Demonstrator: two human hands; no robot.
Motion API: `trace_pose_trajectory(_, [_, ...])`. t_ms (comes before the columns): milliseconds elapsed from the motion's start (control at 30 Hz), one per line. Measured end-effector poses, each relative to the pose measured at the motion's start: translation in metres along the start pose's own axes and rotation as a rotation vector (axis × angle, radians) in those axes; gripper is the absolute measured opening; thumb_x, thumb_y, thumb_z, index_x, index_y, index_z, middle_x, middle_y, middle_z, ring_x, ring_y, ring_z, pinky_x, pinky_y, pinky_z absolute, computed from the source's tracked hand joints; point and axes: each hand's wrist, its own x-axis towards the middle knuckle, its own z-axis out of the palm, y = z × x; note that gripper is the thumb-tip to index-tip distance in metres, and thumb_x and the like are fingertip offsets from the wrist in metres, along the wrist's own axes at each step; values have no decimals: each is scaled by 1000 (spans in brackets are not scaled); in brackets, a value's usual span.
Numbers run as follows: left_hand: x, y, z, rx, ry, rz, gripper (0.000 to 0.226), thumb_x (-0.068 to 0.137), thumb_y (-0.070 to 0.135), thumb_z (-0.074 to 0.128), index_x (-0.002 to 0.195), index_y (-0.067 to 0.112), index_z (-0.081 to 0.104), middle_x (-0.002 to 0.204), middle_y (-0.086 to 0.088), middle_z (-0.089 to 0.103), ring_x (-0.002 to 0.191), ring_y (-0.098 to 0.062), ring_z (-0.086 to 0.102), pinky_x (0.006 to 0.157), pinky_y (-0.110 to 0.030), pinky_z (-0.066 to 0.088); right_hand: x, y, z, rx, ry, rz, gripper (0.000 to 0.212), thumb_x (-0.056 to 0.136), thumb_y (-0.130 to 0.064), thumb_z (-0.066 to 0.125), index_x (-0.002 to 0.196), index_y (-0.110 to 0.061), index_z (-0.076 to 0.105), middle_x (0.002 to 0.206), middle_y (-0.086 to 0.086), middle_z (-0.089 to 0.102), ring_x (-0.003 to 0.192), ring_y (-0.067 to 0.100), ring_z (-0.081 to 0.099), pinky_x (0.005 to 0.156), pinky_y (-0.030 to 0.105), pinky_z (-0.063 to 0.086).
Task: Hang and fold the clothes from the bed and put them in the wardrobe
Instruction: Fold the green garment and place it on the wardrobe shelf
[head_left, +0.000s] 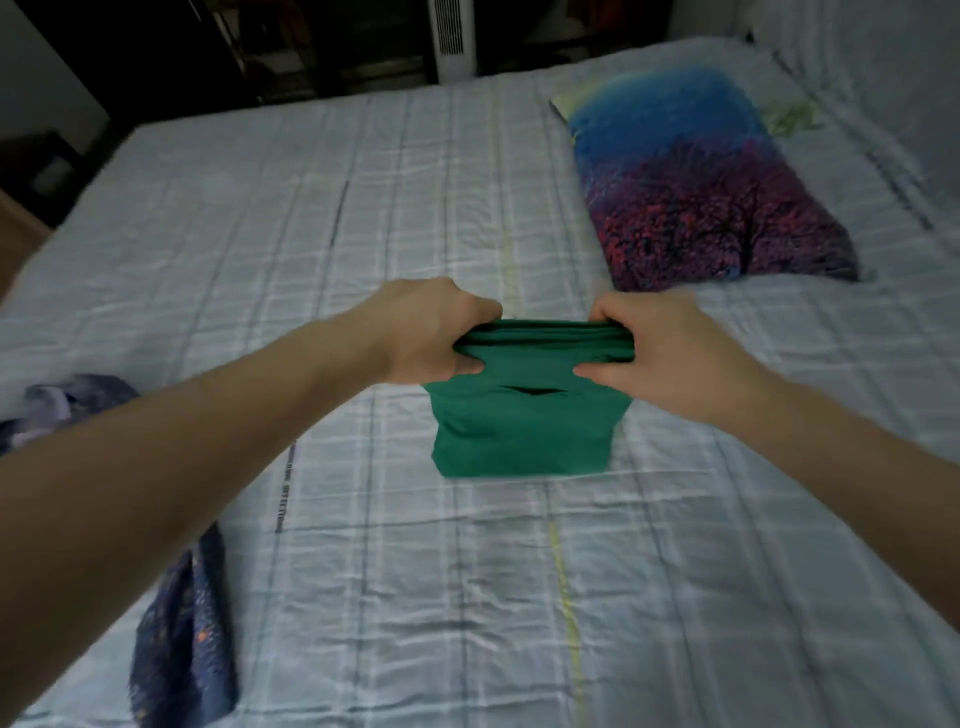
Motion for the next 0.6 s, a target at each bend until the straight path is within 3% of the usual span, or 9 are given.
trace_pose_trajectory(67, [-32, 11, 14, 36, 2, 33, 24, 89, 40, 59, 90, 28, 39, 75, 7, 53, 73, -19, 54, 58, -30, 32, -35, -18, 20, -86, 25, -68, 29, 73, -27, 79, 83, -25, 52, 74, -12, 50, 70, 16, 54, 59, 30, 40])
trace_pose_trajectory(200, [-97, 45, 88, -39, -63, 133, 17, 92, 33, 55, 103, 24, 46, 97, 0, 61, 88, -23, 58, 70, -31, 36, -118, -37, 84, -178, 24, -209, 50, 55, -21, 89, 88, -20, 51, 78, -2, 59, 66, 20, 57, 54, 26, 43])
trace_pose_trajectory(333, [-161, 87, 186, -175, -343, 137, 21, 90, 25, 59, 106, 21, 46, 103, -2, 62, 93, -25, 58, 75, -34, 42, -197, -56, 153, -175, -320, -101, 57, 59, -43, 87, 95, -29, 46, 81, -12, 58, 69, 5, 57, 55, 14, 34])
trace_pose_trajectory(467, [-216, 132, 253, -340, -589, 150, 28, 85, 18, 59, 109, 21, 46, 105, -9, 63, 96, -31, 61, 79, -41, 51, -259, -78, 199, -25, -786, 66, 36, 93, -42, 57, 122, -23, 46, 119, -2, 52, 108, 15, 50, 79, 29, 39])
trace_pose_trajectory(600, [-237, 154, 284, -367, -737, 212, 40, 82, 13, 66, 115, 19, 44, 110, -9, 60, 101, -32, 59, 82, -44, 52, -294, -89, 213, 90, -912, 193, 37, 90, -41, 56, 121, -24, 46, 119, 0, 49, 108, 17, 48, 85, 34, 42])
